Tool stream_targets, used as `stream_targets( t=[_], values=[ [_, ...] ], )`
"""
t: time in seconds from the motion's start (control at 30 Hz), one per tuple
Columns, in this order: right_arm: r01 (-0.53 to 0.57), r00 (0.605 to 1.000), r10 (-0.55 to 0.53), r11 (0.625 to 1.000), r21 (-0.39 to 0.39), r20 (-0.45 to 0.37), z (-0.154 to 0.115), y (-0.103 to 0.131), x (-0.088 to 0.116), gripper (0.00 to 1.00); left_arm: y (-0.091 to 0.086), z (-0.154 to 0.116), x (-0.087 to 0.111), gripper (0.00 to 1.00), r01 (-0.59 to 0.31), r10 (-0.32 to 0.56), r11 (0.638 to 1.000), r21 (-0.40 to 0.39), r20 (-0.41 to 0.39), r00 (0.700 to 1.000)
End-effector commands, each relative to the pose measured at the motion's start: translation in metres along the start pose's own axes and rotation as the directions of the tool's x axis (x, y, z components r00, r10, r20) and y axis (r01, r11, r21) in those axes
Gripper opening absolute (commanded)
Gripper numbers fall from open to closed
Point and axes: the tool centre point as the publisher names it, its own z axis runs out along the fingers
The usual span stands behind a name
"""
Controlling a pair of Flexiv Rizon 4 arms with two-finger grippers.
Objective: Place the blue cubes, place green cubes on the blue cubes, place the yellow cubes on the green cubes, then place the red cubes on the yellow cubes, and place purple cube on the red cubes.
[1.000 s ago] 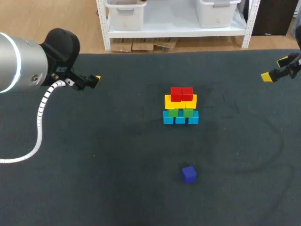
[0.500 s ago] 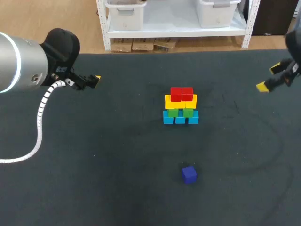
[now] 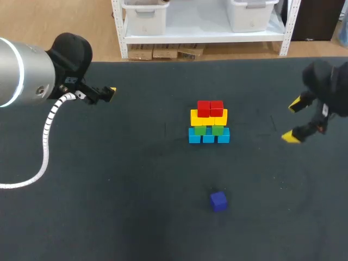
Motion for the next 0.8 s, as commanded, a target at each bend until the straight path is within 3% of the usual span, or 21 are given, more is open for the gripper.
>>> stream_targets(
  t=[0.03,0.33,0.6,0.8],
  values=[
    [0.052,0.998,-0.052,0.999,0.001,-0.025,-0.002,0.047,-0.004,1.00,0.001,0.000,0.000,1.00,-0.001,0.001,1.000,0.006,0.001,1.000],
    [0.203,0.975,-0.205,0.979,-0.028,-0.080,0.027,0.092,-0.021,1.00,0.001,0.000,0.000,1.00,-0.001,0.001,1.000,0.006,0.001,1.000],
    [0.401,0.908,-0.408,0.912,-0.086,-0.098,0.055,0.130,-0.032,1.00,0.001,0.000,0.000,1.00,-0.001,0.001,1.000,0.006,0.001,1.000],
    [0.456,0.872,-0.471,0.880,-0.131,-0.135,0.074,0.144,-0.030,1.00,0.001,0.000,0.000,1.00,-0.001,0.001,1.000,0.006,0.001,1.000]
  ],
)
